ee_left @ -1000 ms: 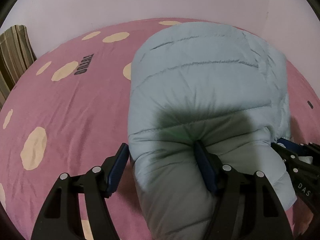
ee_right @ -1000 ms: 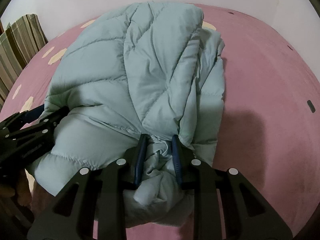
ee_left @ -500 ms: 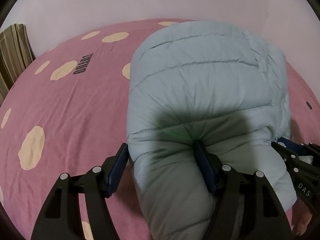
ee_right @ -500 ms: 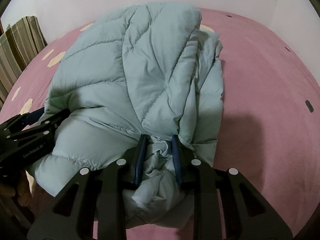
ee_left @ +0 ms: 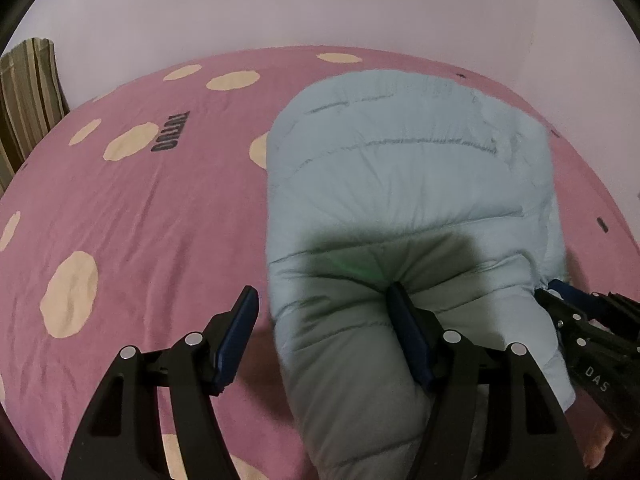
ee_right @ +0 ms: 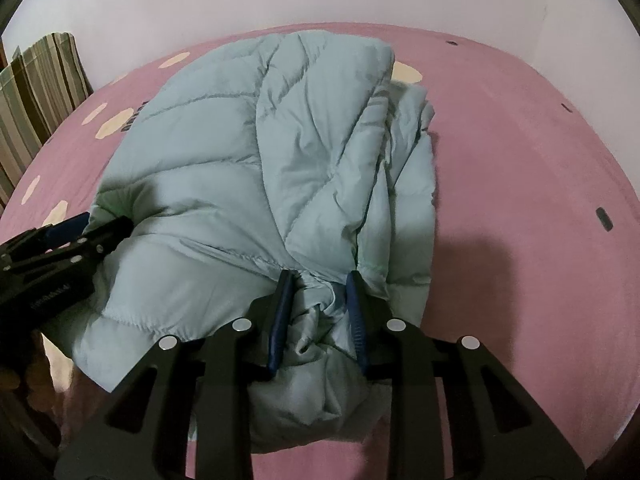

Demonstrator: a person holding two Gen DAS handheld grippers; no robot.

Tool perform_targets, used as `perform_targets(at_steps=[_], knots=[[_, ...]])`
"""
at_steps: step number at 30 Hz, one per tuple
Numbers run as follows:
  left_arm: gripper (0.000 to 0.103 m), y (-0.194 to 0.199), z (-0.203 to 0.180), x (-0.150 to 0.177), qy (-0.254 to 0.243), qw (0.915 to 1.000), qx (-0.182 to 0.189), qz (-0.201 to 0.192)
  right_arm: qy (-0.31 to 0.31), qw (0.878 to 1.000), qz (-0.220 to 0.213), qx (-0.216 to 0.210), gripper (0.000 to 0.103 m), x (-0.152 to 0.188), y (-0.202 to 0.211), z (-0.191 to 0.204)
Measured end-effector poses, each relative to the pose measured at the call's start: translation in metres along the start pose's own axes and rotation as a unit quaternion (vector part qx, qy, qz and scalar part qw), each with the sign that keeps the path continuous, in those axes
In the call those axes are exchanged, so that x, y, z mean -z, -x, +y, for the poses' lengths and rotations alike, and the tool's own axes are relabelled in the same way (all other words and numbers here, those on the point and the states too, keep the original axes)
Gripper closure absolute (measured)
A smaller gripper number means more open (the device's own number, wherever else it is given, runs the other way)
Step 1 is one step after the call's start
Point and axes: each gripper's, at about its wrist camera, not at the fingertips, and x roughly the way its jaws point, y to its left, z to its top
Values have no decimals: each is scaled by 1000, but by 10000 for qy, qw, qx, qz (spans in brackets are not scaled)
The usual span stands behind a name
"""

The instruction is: Fold large clothes

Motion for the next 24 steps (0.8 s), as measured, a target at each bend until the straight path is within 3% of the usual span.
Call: perform_targets(at_steps=[5,13,19,24], knots=[[37,17,10,-19,94,9996,-33,-266,-11,9995,-301,15,75,-13,26,1],[37,9,16,-70,126,9988,-256,-387,-55,9964,-847,68,75,-76,35,-7],[37,-32,8,-84,-52,9988,-479,1,46,9987,-489,149,75,-105,-11,-9],[37,-56,0,-78,-279,9970,-668,263,13,9999,4,129,75,-98,-51,-18]])
